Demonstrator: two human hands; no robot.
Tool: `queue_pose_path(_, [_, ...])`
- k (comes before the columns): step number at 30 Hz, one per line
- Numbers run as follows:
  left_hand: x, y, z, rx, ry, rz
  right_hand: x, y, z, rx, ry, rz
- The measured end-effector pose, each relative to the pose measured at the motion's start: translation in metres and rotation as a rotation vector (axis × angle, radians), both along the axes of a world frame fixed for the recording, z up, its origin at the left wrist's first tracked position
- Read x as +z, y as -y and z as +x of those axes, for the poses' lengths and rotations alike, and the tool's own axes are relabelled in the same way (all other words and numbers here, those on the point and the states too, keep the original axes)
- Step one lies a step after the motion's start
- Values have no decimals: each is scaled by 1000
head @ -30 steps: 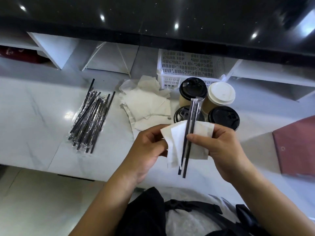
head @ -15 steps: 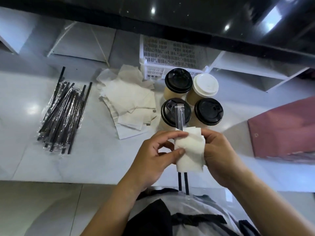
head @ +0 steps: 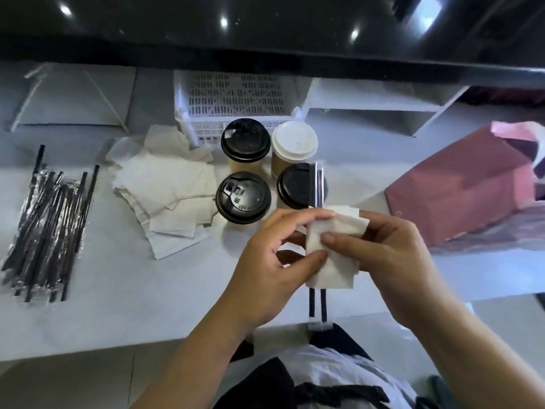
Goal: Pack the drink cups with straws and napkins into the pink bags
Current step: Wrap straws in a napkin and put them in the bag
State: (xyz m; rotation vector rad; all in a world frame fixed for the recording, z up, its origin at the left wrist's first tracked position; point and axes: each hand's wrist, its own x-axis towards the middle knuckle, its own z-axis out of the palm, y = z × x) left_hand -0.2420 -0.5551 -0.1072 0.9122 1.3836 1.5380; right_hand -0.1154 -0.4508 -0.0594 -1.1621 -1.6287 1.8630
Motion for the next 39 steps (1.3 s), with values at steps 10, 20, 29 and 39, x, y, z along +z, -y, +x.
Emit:
queue_pose_path(10, [54, -130, 105, 93, 137, 211, 56, -126, 114, 39, -265, 295])
queue_pose_path(20, [87, -246, 185, 77, -1009, -84, 99, -293, 240, -43, -275, 673])
queue_pose_path(29, [99, -255, 180, -334, -1251, -444, 66, -313, 246, 528, 35, 1049])
queue_pose_path(39, [101, -266, 183, -480, -1168, -635, 32, -308, 231, 1237, 535, 1279])
